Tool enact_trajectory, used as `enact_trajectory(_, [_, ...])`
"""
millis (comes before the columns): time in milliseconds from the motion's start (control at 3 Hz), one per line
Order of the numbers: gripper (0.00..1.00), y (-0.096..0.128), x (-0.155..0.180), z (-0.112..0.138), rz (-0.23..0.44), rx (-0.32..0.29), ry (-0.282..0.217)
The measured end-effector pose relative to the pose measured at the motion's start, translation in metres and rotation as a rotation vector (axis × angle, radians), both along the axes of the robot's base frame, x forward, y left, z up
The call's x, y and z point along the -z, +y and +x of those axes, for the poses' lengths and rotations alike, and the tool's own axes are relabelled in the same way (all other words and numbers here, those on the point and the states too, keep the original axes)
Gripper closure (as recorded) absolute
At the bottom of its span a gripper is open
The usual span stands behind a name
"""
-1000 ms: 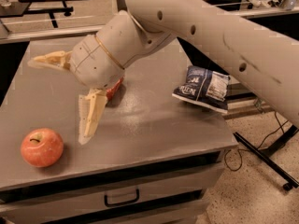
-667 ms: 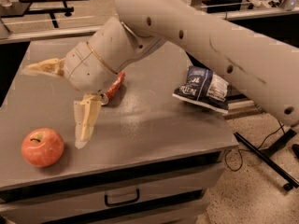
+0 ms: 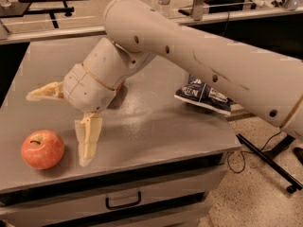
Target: Move apple near blue chip bag
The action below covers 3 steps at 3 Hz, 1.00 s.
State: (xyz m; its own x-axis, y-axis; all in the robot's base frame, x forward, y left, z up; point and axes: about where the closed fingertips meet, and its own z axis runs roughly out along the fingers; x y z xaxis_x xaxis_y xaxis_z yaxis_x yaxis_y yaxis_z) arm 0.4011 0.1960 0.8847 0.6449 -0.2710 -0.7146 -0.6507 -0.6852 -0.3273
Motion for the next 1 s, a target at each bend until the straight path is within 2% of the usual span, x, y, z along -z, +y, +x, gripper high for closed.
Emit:
enact_trajectory(333, [0.00,0.005,0.013,-0.012,-0.016,-0.020,0.045])
enact_trajectory(667, [0.00,0.008,0.018,-0.017,-0.015,-0.029,0.068])
enact_trajectory(1000, [0.15,0.013,0.023,-0.021,-0.018,-0.042,0.087])
